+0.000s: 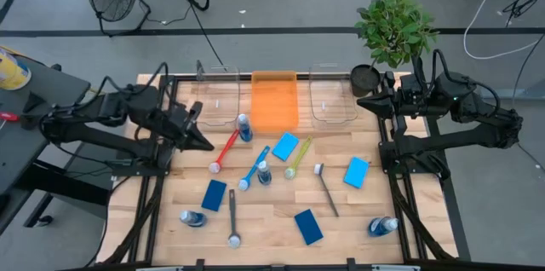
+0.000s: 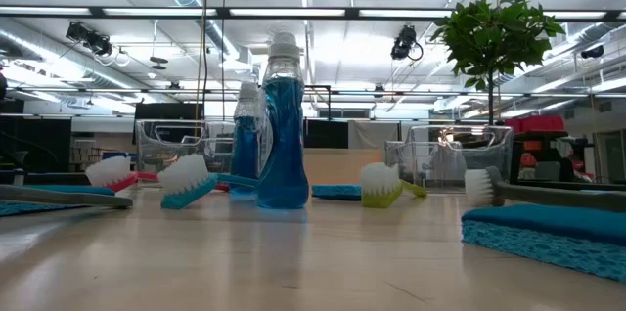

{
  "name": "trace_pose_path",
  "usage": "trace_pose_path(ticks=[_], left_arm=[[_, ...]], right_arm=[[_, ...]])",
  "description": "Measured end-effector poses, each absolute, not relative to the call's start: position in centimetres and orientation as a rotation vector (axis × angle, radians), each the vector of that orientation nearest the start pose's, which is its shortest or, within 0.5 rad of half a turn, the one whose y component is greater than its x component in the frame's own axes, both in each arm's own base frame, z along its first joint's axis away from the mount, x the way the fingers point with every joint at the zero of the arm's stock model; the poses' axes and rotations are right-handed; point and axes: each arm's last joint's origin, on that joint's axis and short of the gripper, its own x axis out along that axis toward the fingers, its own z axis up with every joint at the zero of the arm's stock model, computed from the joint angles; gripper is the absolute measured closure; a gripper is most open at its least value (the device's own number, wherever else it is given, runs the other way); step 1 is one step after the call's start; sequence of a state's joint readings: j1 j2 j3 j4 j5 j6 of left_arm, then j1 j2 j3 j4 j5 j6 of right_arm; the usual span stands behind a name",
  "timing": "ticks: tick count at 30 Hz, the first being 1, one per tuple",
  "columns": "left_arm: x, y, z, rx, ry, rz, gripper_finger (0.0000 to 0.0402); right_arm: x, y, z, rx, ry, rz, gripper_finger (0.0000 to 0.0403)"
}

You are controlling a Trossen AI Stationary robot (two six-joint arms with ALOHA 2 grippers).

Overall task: Pick & Place Kitchen Sink Supplies
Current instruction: Put the dish soap into the left transparent bin

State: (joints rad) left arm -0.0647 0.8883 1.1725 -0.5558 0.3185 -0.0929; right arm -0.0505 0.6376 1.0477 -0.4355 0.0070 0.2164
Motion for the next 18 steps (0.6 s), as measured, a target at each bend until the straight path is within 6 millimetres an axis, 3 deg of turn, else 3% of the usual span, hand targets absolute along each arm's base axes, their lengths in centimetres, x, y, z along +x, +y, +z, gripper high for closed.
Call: trace_pose_path(ticks=[18], left_arm=[[16.4,-6.5,40.2,-0.385,0.447,-0.556,0.04]], right_arm=[[11.1,-0.6,40.9,0.228,0.037,-0.064,0.0397]])
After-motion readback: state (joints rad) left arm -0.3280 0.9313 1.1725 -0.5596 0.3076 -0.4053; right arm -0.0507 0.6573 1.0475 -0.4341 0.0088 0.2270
